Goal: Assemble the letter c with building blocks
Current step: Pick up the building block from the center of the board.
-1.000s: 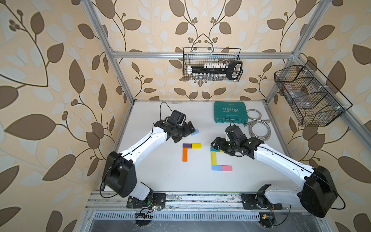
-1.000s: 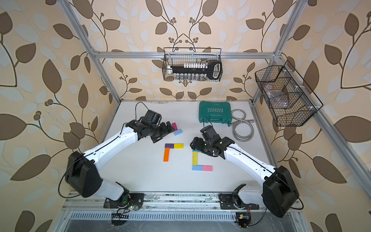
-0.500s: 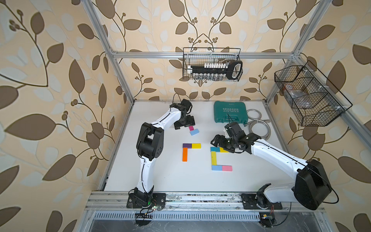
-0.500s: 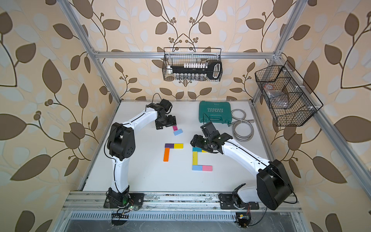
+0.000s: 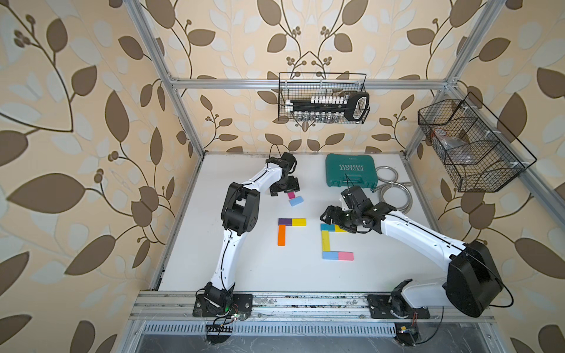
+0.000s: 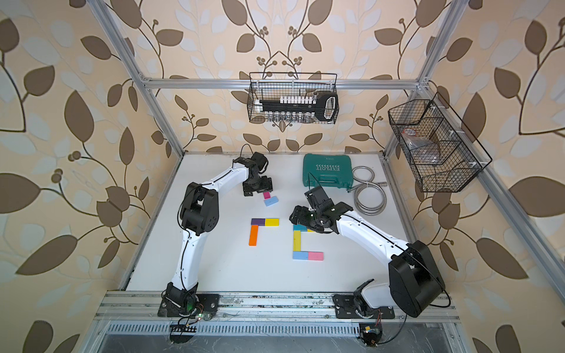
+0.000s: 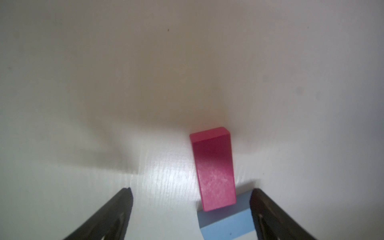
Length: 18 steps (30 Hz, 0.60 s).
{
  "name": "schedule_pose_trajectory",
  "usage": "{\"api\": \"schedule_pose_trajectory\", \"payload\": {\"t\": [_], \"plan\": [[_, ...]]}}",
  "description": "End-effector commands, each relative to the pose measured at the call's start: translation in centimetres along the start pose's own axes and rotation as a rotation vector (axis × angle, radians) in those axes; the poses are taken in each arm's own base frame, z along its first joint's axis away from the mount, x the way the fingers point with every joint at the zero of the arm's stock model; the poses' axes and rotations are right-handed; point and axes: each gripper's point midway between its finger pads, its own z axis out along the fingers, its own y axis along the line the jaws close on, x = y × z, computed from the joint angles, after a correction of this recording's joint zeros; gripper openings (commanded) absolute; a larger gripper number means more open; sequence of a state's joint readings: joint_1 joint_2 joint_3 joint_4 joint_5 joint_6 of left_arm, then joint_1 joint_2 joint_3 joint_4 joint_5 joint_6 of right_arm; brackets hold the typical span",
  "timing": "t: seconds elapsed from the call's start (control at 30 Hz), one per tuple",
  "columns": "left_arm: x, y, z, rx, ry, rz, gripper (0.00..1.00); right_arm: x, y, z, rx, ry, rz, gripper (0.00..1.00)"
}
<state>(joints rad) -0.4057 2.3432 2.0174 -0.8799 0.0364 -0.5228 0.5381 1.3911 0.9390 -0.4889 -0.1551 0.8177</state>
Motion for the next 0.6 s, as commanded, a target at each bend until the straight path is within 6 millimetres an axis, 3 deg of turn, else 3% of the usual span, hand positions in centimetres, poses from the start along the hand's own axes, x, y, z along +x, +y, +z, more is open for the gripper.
{"api": "schedule_pose_trajectory", "payload": {"t": [0.0, 0.3, 0.57], "plan": [[-1.1, -0.9, -0.7, -0.020, -0.036, 0.042, 0.91, -0.3, 0.3, -0.1, -0.011, 0.003, -0.012, 0.87], [-0.8, 0.4, 1.0, -0.134, -0.007, 0.036, 0.86, -0.4, 0.0, -0.2, -0.011, -0.002, -0.008, 0.87], [-0.4, 0.5, 2.0, -0.139, 0.014, 0.035, 0.66, -0.6, -0.1, -0.6, -0.021, -0.011, -0.002, 0.87]]}}
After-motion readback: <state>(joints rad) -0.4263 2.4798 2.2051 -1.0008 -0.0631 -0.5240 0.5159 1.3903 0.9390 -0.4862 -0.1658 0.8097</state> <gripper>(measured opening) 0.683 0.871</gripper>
